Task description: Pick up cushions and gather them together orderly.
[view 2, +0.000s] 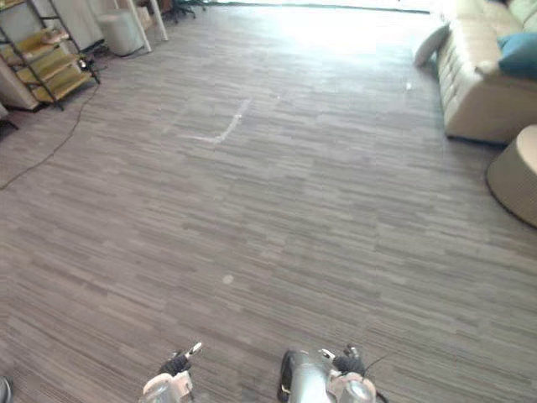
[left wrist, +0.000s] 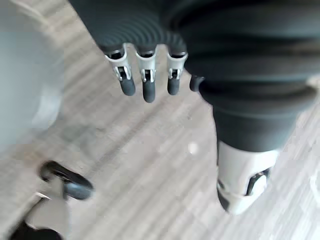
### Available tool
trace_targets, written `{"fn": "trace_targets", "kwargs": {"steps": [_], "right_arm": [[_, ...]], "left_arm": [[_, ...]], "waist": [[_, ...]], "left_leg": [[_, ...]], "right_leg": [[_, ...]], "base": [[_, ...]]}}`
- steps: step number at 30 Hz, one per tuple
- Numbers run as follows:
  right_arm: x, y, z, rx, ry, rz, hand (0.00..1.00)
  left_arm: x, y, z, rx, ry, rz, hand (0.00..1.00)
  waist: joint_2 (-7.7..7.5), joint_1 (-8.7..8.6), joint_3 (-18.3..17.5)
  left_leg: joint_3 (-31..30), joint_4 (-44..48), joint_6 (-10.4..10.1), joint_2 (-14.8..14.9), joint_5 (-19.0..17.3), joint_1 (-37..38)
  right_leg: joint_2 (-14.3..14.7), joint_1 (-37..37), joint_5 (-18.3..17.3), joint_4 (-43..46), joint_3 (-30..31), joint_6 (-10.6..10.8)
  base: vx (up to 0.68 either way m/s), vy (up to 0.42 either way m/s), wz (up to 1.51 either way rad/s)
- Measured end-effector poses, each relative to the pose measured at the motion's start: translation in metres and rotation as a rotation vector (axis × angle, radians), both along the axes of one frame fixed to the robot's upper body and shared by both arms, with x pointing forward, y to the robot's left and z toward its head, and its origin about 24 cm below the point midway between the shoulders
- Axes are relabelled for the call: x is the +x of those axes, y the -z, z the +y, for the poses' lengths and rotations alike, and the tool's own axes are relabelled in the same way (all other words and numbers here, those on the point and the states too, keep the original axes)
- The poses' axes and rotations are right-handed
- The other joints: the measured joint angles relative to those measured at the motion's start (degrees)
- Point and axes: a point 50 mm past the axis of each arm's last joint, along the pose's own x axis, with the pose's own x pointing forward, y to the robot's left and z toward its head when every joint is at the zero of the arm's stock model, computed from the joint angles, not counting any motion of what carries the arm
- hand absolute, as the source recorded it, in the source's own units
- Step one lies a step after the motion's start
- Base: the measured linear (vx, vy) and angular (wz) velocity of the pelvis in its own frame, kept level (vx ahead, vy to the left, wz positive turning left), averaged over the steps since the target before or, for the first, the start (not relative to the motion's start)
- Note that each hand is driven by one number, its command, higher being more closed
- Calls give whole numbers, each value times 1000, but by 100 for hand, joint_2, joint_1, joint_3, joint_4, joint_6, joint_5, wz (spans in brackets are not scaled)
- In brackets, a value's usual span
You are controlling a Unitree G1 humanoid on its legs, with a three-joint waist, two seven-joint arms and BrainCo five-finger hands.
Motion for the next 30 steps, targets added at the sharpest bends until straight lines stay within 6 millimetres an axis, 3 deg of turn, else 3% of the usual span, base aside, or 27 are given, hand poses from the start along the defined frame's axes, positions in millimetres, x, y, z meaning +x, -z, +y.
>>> {"fn": "trace_targets", "kwargs": {"steps": [2,4,5,6,7,8,9,10,11,12,13,14,15,16,18,21,22,24,25,26,28,29,30], "right_arm": [[-1,2,10,13,-41,14,0],[0,2,15,18,-60,13,0],[1,3,18,26,-60,10,0],[0,3,20,30,-55,11,0],[0,4,22,38,-52,14,0],[-3,6,26,46,-56,26,0],[-4,6,26,49,-56,28,0],[-13,10,38,82,-47,54,0],[-13,10,46,103,-51,49,0],[-13,11,47,105,-61,51,0],[-14,11,48,106,-65,51,0],[-13,10,47,102,-68,45,0],[-11,9,45,96,-70,34,0],[-7,6,39,76,-73,8,0],[-4,2,31,50,-71,-21,0],[3,-3,26,40,-52,-65,0],[2,-3,23,34,-47,-64,0],[-6,0,19,33,-34,-35,0],[-9,0,9,11,-33,-21,0],[-6,-2,5,-8,-45,-27,0],[2,-5,0,-21,-51,-42,0],[6,-7,-3,-26,-46,-53,0],[6,-7,-3,-27,-43,-54,0]], "left_arm": [[4,-5,12,33,-15,-34,0],[3,-5,15,36,-33,-43,0],[-1,-5,16,30,-65,-39,0],[-3,-4,16,28,-75,-35,0],[-12,-1,16,26,-94,-15,0],[-19,-1,20,22,-135,-13,0],[-20,0,20,22,-136,-11,0],[-21,-1,28,38,-140,-9,0],[-21,-2,34,55,-140,-6,0],[-21,-2,36,57,-139,-3,0],[-20,-1,38,62,-130,7,0],[-19,0,38,62,-114,22,0],[-20,0,37,61,-112,30,0],[-19,2,32,56,-92,43,0],[-17,3,23,40,-61,46,0],[-5,1,16,34,-13,34,0],[-4,2,12,25,-6,33,0],[-3,2,7,21,17,35,0],[-7,5,-1,0,24,50,0],[-10,6,-5,-14,24,55,0],[-9,7,-15,-32,52,53,0],[-4,5,-16,-34,63,42,0],[-3,5,-16,-33,60,39,0]], "waist": [[-232,76,18],[-276,129,11],[-279,218,10],[-275,255,-1],[-237,293,-87],[-335,369,-208],[-341,377,-226],[-624,463,-508],[-834,471,-589],[-863,474,-582],[-944,492,-529],[-871,440,-454],[-869,411,-444],[-715,322,-366],[-558,255,-392],[-609,185,-312],[-604,162,-305],[-615,107,-299],[-497,23,-312],[-355,13,-345],[-126,-75,-339],[46,-107,-256],[48,-97,-203]], "left_leg": [[368,-566,173,-35,-235,-713],[576,-1618,251,-104,-276,-1140],[530,-2857,280,-277,-194,-1247],[483,-3304,231,-334,-131,-1264],[214,-4330,119,-475,118,-1377],[-91,-4561,224,-641,779,-1486],[-96,-4554,248,-660,816,-1485],[-4,-4269,504,-897,806,-1527],[152,-4016,624,-1024,505,-1407],[197,-3975,650,-1058,391,-1306],[337,-3963,748,-1188,124,-929],[381,-4075,796,-1320,-198,-367],[379,-4128,852,-1355,-259,-180],[353,-4341,921,-1387,-405,428],[302,-4818,902,-1383,-594,1107],[164,-5238,744,-1382,-965,1868],[110,-5445,794,-1356,-1078,2196],[-115,-5766,834,-1401,-1204,2731],[-336,-5731,856,-1320,-1199,2997],[-392,-5632,804,-1232,-1115,2987],[-761,-4583,401,-1064,-734,2617],[-1034,-3031,-7,-877,-187,1965],[-1185,-2294,-248,-807,291,1596]], "right_leg": [[35,700,-131,-545,319,65],[54,1180,-189,-987,579,174],[54,1453,-265,-1186,843,322],[51,1532,-292,-1238,910,380],[52,1719,-437,-1344,1090,495],[-75,1908,-720,-1347,1368,675],[-86,1919,-729,-1343,1387,692],[-362,1902,-826,-1201,1614,875],[-610,1674,-760,-479,1688,1058],[-655,1566,-705,-86,1719,1157],[-792,1048,-270,1393,1802,1564],[-904,305,349,3212,1785,1790],[-914,146,360,3566,1753,1793],[-897,-184,290,4092,1529,1669],[-890,-741,119,4059,1081,1450],[-997,-1666,38,2808,412,1268],[-1003,-1736,200,1689,120,1102],[-952,-1739,669,371,71,1002],[-846,-1674,994,697,194,611],[-853,-1684,789,878,121,601],[-842,-1626,166,1380,54,495],[-765,-1263,-85,1273,-100,463],[-720,-1066,-173,1159,-140,451]], "base": [[561,-33,-76],[535,44,-70],[581,109,-78],[610,174,-92],[795,323,-101],[675,288,-89],[750,344,-93],[802,331,-65],[951,399,-70],[907,373,-47],[683,284,-42],[533,216,-35],[631,187,-16],[503,122,-2],[640,144,3],[601,29,22],[633,-66,34],[819,-148,57],[823,-157,47],[806,-176,22],[722,-210,17],[698,-206,23],[669,-165,14]]}}
